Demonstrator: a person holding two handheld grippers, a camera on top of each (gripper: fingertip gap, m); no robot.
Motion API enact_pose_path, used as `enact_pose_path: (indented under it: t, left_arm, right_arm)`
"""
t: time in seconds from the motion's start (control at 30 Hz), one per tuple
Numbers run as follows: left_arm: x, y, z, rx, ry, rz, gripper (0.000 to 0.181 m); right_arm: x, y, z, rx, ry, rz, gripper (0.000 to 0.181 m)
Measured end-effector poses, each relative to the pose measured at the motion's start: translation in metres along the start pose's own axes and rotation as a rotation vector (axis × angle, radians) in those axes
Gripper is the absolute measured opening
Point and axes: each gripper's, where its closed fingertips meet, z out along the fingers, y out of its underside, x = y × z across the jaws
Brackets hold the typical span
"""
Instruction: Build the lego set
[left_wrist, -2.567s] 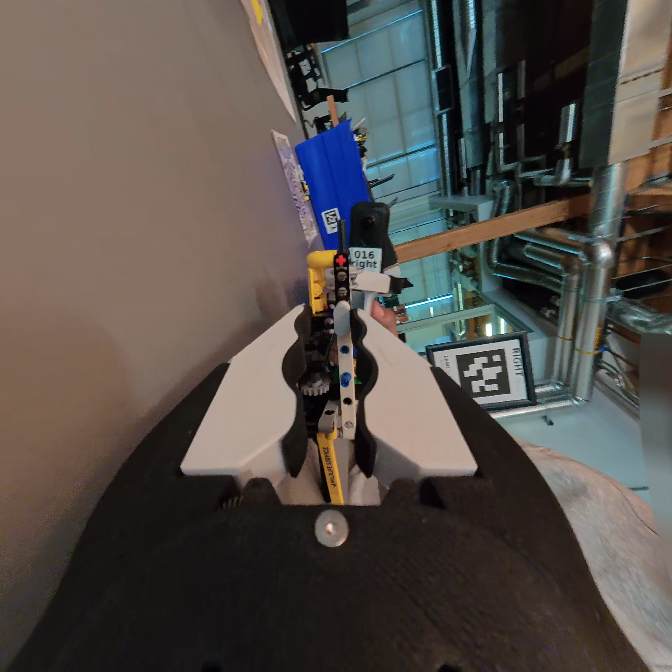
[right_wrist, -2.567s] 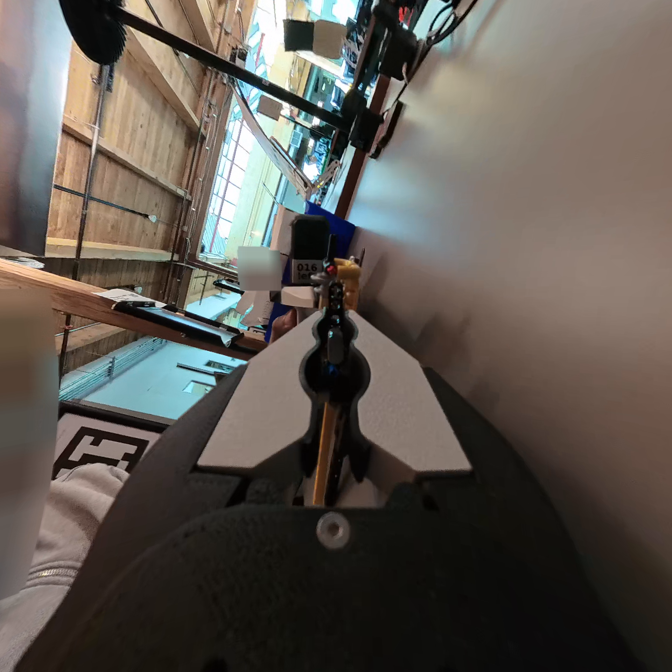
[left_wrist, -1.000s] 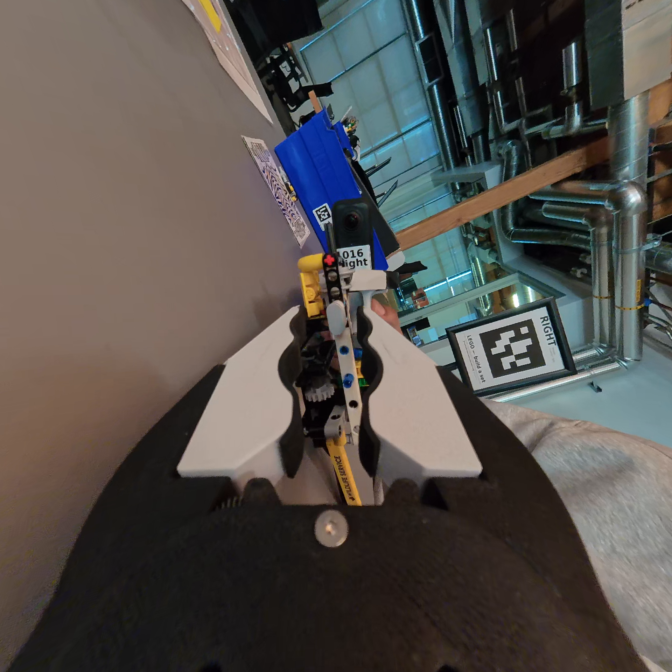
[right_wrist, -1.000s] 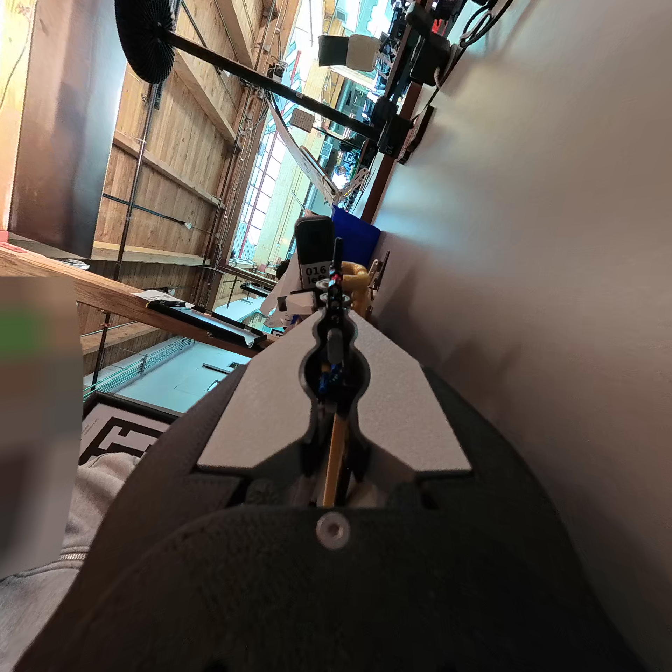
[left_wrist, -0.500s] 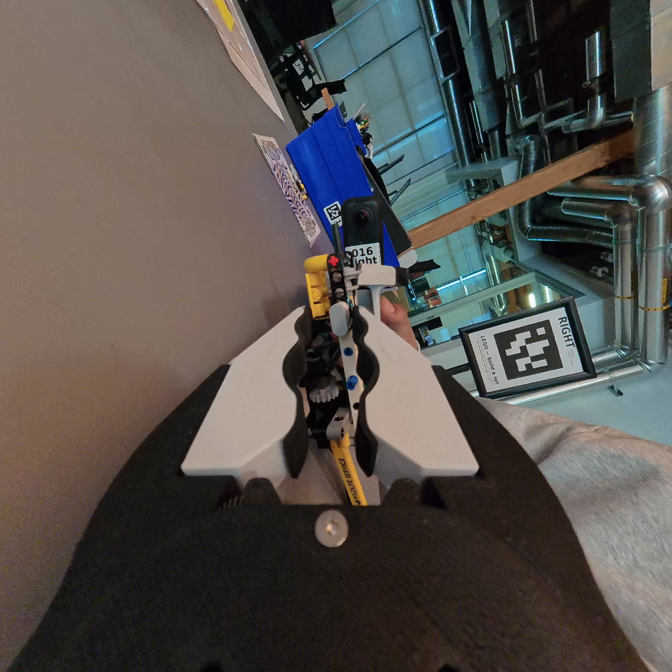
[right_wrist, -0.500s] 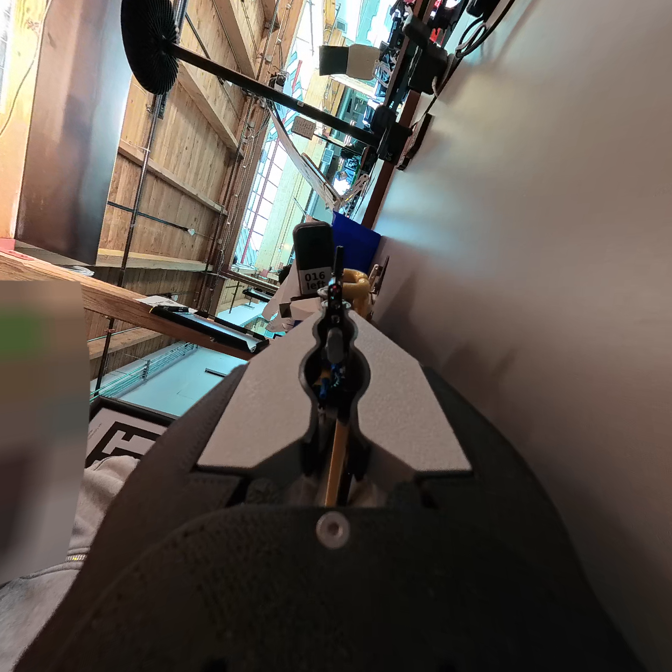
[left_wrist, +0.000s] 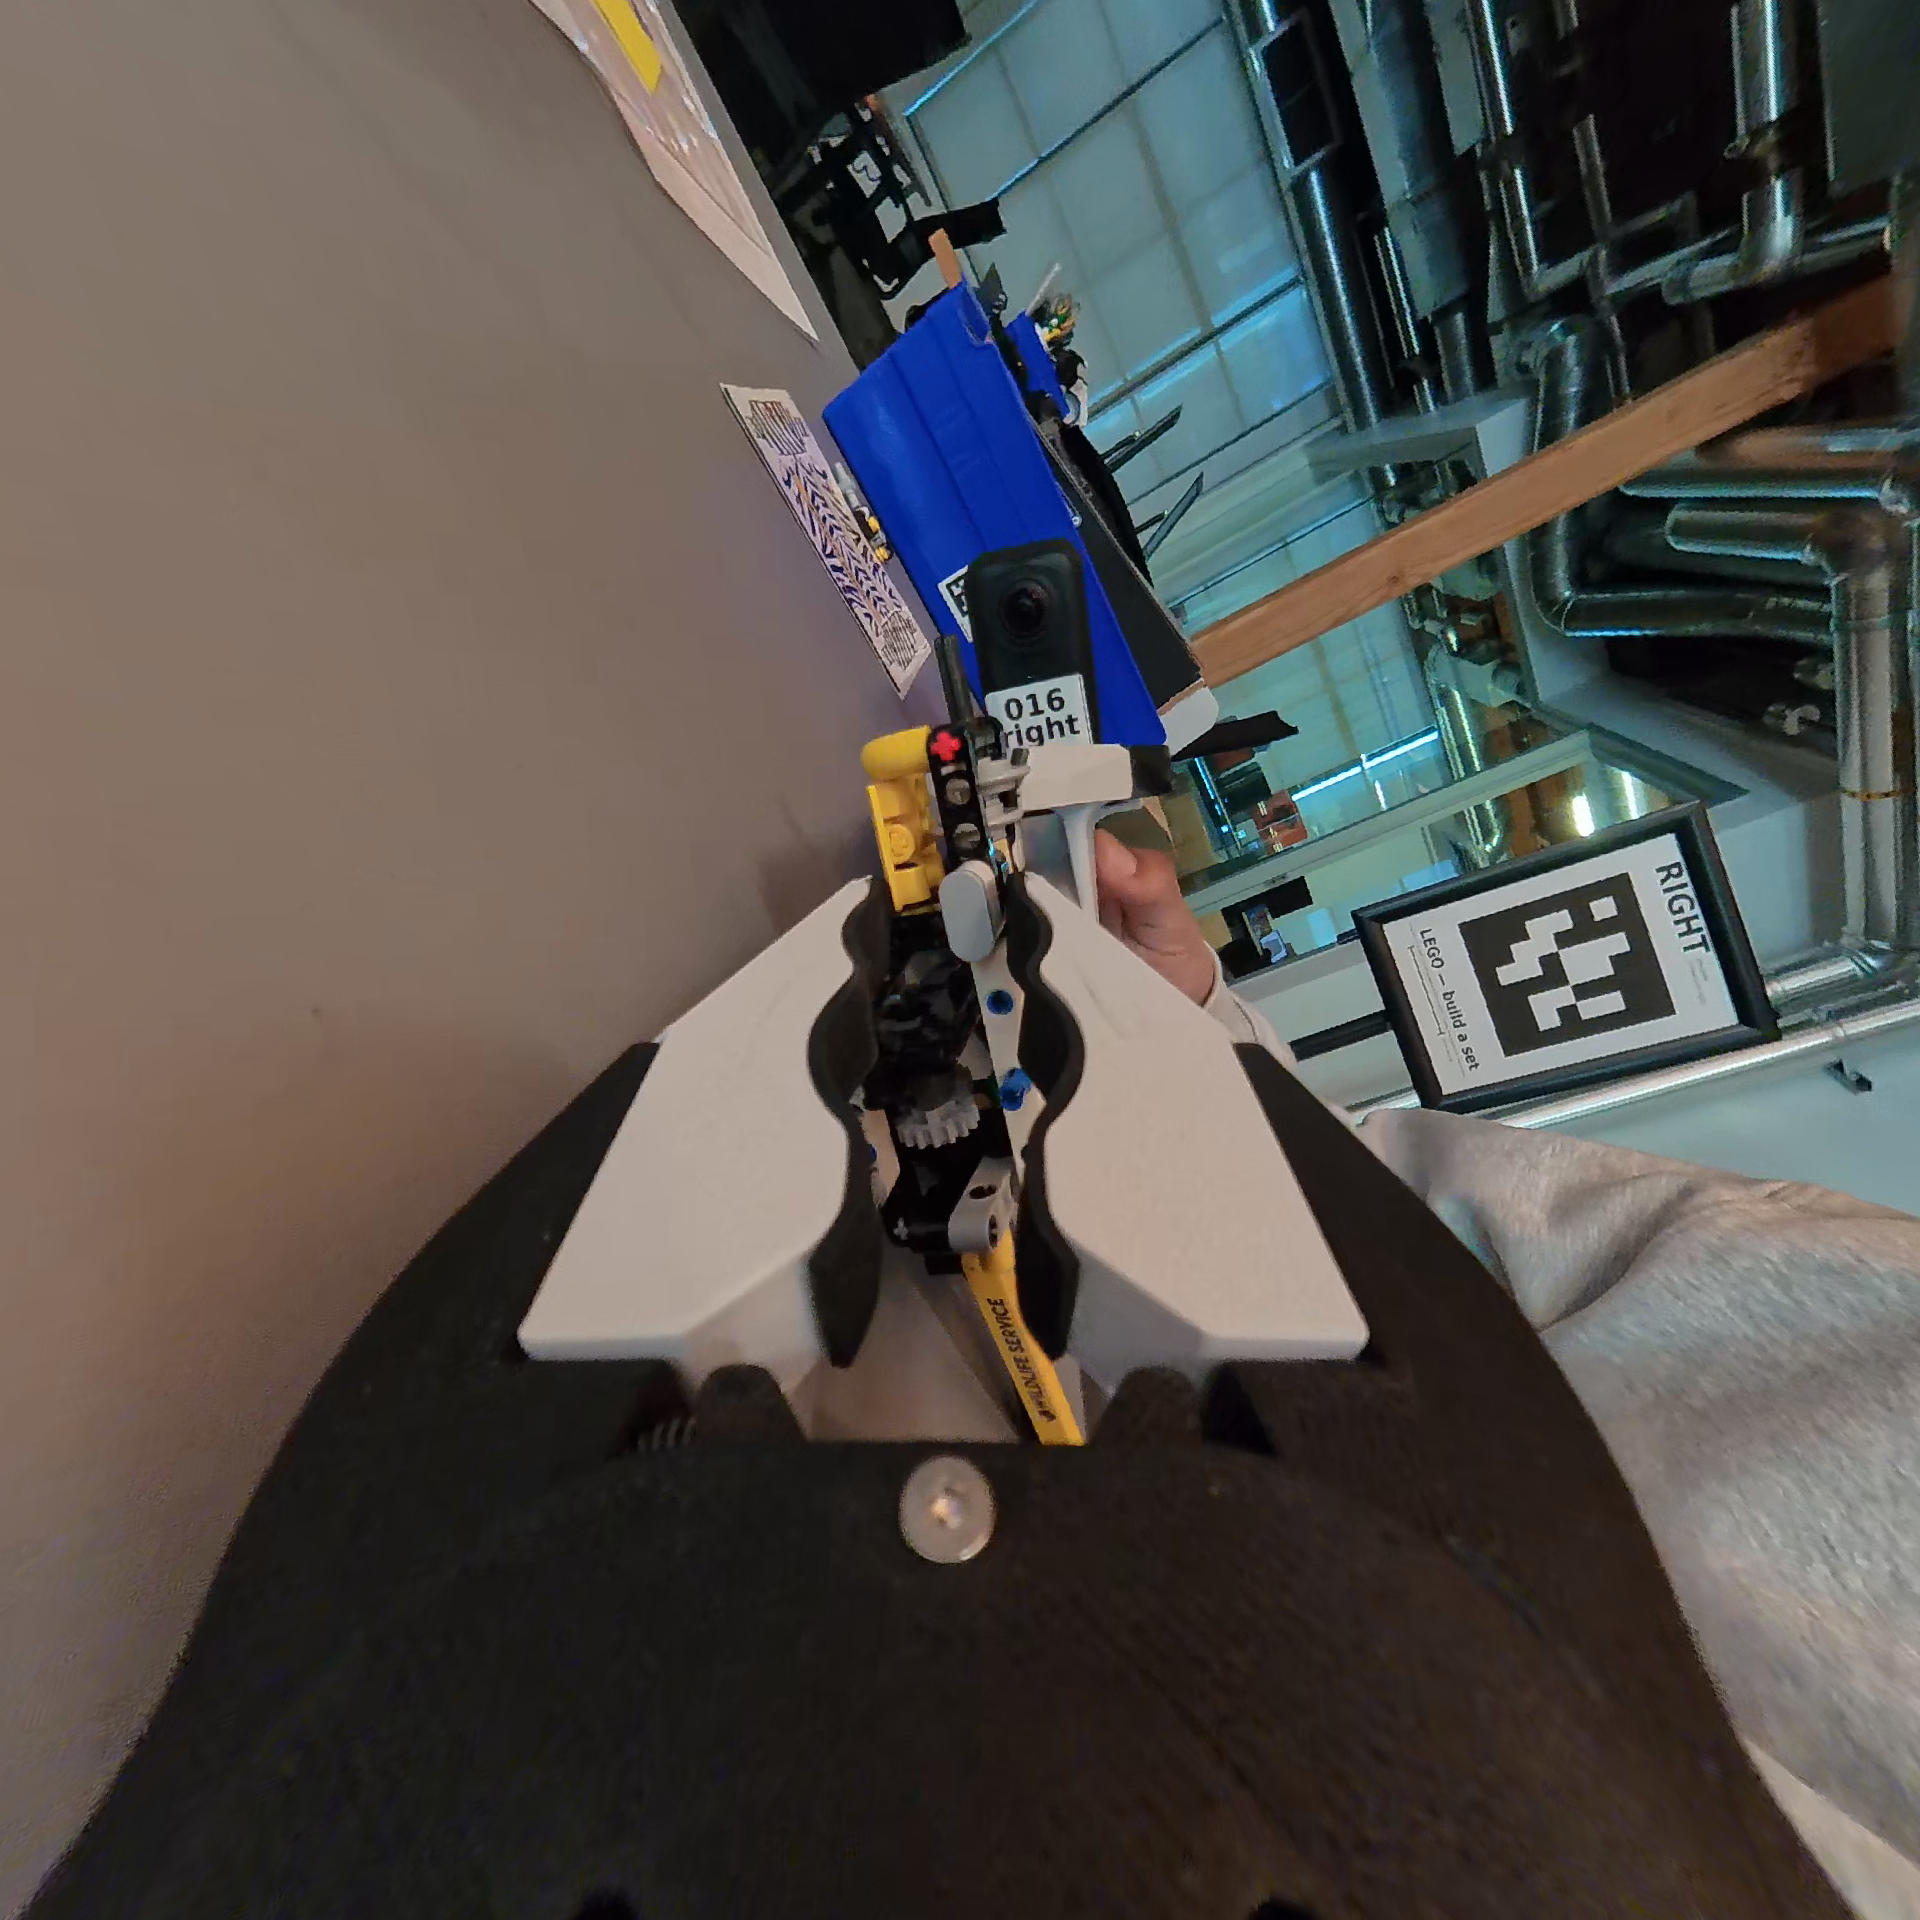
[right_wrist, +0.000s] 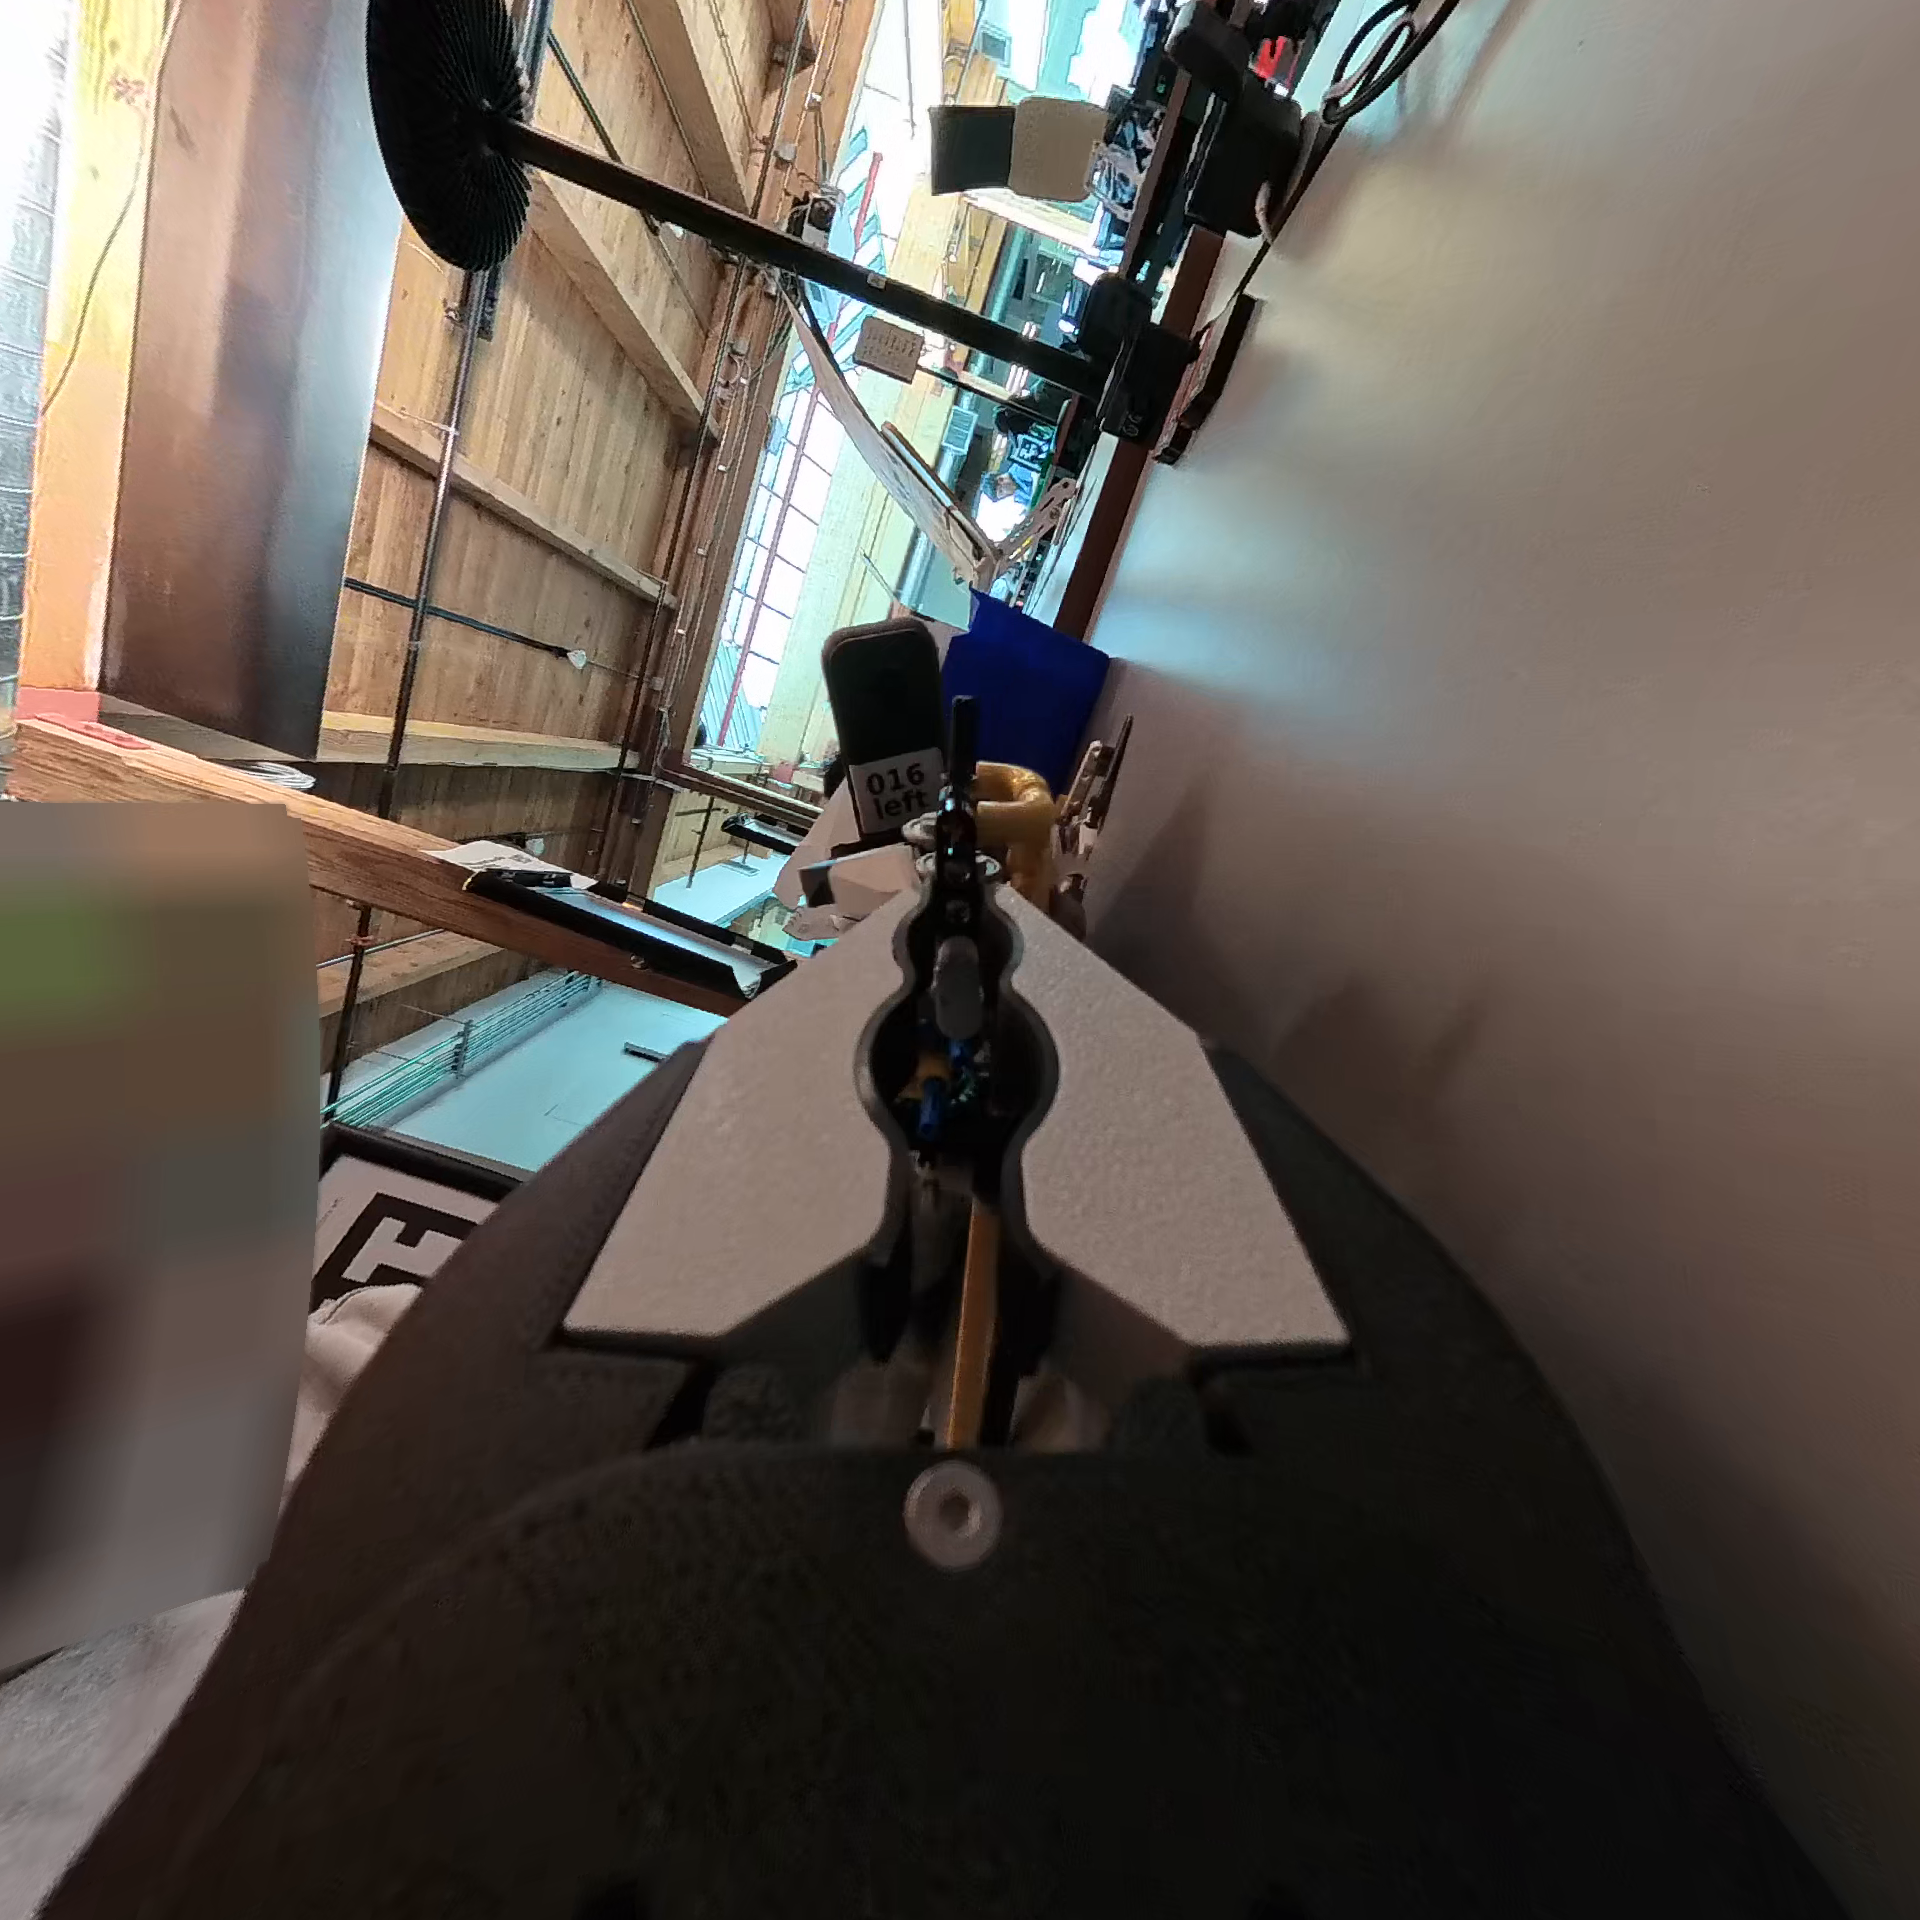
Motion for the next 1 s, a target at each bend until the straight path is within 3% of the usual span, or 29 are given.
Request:
enact_pose_path:
  t: [1.0]
  left_arm:
    - [0.0019,0.0049,0.0018,-0.029,0.001,0.050,0.019]
  right_arm:
    - [-0.0019,0.0033,0.0000,-0.039,-0.020,0.000,0.005]
